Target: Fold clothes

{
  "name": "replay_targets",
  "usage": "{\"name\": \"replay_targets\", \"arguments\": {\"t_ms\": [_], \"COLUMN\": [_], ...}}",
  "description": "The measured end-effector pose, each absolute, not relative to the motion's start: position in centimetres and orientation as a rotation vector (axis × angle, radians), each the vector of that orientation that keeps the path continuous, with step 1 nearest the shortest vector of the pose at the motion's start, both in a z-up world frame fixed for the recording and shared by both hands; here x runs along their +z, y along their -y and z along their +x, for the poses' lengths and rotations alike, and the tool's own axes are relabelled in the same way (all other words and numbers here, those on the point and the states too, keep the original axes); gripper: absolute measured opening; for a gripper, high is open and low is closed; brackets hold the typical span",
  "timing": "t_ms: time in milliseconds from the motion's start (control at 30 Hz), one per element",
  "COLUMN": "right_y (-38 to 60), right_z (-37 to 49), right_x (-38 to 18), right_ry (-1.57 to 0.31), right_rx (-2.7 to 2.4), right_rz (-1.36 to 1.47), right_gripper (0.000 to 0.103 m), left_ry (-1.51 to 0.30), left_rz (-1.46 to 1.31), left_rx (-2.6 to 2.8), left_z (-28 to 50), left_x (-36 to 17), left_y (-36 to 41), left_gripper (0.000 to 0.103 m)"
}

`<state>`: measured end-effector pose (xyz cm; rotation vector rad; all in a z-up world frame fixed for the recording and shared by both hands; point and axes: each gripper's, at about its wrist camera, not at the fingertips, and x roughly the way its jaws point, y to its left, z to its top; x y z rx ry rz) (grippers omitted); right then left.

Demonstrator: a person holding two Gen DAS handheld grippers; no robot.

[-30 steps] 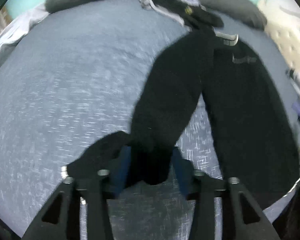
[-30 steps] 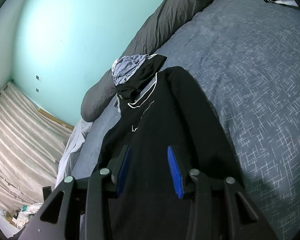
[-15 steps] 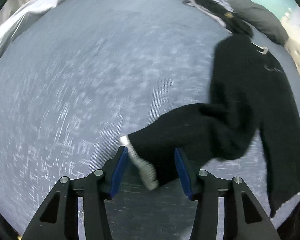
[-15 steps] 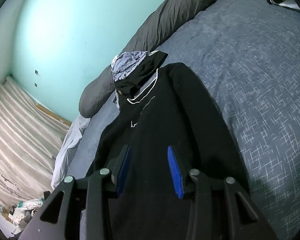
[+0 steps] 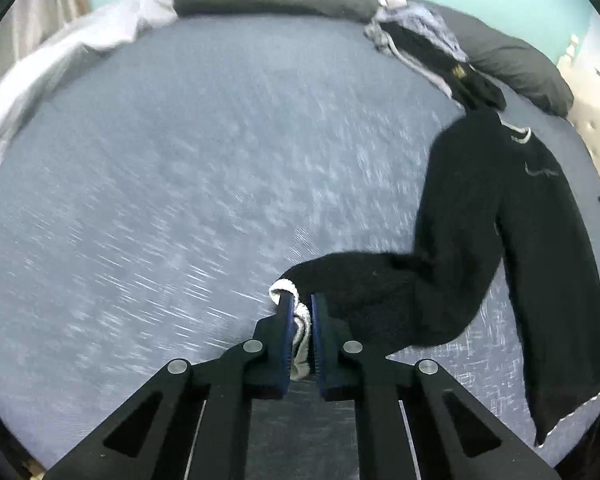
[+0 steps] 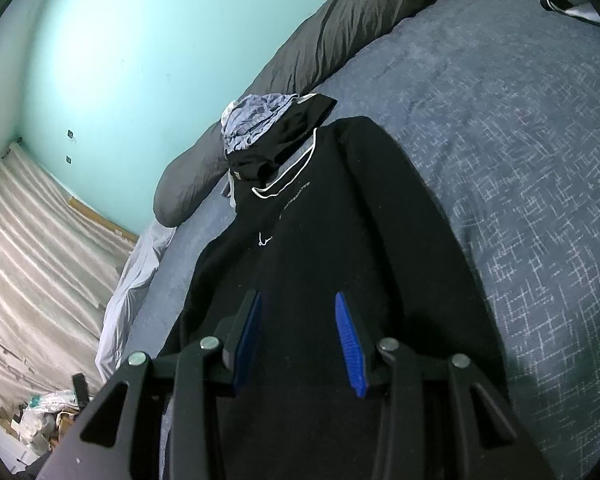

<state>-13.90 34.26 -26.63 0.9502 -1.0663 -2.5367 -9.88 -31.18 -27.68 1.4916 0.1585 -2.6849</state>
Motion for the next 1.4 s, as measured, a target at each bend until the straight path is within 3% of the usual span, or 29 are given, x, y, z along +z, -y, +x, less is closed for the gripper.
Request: {"name": "replay_targets", "arguments": {"t_ms": [233,400,600,800,867,1000,1400], "right_y": [-33.6,-33.1,-32.5,-28.4,-27.0,-24.1,-13.0], "right_z": [-13.5,-12.8,-12.0,-16.0,-17.4,-20.2,-32.2], "right_x": [-26.1,-25.8,-24.9,-22.9,-22.2,-20.8,-20.6], "right_ry": [1.013,0.991,0.983,0.829,0.775,0.668,0.479], "right_rx": [-2.562,-2.593,-2.61,-2.562,-2.543,-2.501,-2.389], "right_rz": [0.955,0.964,0.978,1.086,1.122,1.191,1.383], "right_gripper": [0.038,0.038,0.038,0.039,0.039,0.053,0.054], "left_ry": [-0.185,-0.17,-0.321,-0.424,-0.431,-0.376,-0.362], "left_rz": [1.255,1.253,1.337,1.331,1.343,1.403,1.521], "left_rx": [-2.595,-2.555,-2.568,-2.681,-2.718,-2.763,-2.81], "left_z": [-8.2,-9.7,-11.8,-11.3,-11.5,-12.8,-15.0], "left_x": [-22.8,-23.5,-26.0,-26.1,-26.0,-26.5,-28.7], "left_y": [37.6,40.0,41.3,40.6,40.3,40.1,41.2], "left_gripper": [0.008,0.004,0.004,0.005,0.013,0.022,0.033]}}
